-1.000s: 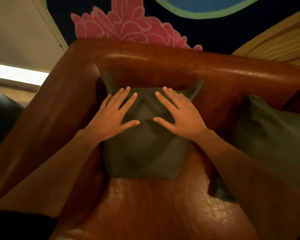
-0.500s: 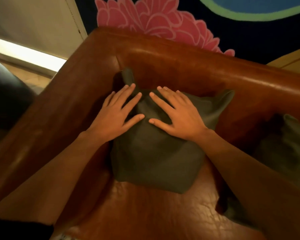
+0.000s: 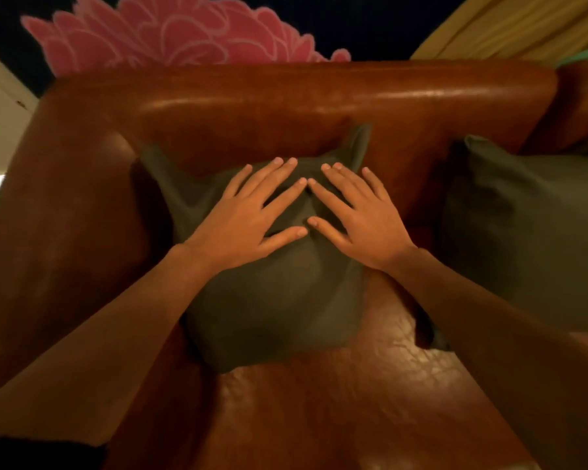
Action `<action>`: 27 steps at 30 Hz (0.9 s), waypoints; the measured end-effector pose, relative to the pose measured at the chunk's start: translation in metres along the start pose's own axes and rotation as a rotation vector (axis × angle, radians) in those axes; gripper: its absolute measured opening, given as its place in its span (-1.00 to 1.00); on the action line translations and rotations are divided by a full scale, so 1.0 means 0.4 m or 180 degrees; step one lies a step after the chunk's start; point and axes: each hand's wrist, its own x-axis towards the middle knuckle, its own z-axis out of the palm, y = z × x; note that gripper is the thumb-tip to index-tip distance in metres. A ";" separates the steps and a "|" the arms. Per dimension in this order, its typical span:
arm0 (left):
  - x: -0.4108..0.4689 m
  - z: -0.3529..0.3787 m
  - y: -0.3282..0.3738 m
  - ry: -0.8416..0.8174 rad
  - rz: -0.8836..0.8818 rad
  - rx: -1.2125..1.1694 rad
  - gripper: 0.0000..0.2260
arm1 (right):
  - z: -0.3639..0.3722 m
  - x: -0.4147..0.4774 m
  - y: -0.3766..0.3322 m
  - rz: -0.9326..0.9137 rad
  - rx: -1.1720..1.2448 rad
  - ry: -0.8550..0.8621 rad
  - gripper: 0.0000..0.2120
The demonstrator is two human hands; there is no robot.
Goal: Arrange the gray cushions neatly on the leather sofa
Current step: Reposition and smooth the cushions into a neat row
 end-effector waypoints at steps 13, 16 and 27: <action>0.081 0.111 0.184 -0.0161 0.1999 0.0642 -0.62 | 0.134 -0.276 0.022 0.1610 0.0643 -0.0761 -0.42; 0.078 0.172 0.229 -0.0458 0.2295 0.0860 -0.63 | 0.194 -0.336 0.007 0.1713 0.0617 -0.1011 -0.42; 0.117 0.328 0.268 -0.1341 0.1557 0.1933 -0.40 | 0.343 -0.431 0.006 0.2134 0.0793 -0.1403 -0.43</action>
